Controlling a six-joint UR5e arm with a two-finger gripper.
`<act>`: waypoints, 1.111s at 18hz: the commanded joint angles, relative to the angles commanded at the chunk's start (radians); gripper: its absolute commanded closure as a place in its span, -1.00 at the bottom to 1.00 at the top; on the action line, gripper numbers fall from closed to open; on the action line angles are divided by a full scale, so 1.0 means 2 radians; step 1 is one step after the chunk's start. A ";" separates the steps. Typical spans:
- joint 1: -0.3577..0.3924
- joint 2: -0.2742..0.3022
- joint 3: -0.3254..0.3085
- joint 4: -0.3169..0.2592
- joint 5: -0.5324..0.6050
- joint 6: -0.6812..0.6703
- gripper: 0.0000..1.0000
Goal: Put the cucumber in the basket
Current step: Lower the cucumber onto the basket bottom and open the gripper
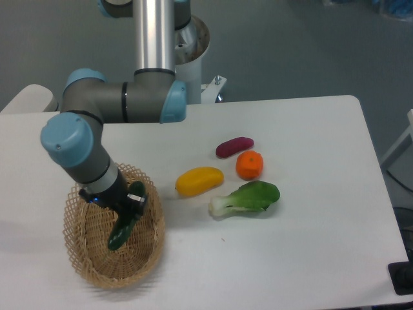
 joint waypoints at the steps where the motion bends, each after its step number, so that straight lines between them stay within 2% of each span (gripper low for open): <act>1: -0.002 -0.005 0.000 0.002 -0.001 0.004 0.48; 5: -0.009 -0.020 -0.001 0.019 0.000 0.010 0.48; 12: -0.010 -0.028 -0.010 0.020 0.000 0.010 0.48; 20: -0.010 -0.033 -0.009 0.019 0.000 0.011 0.37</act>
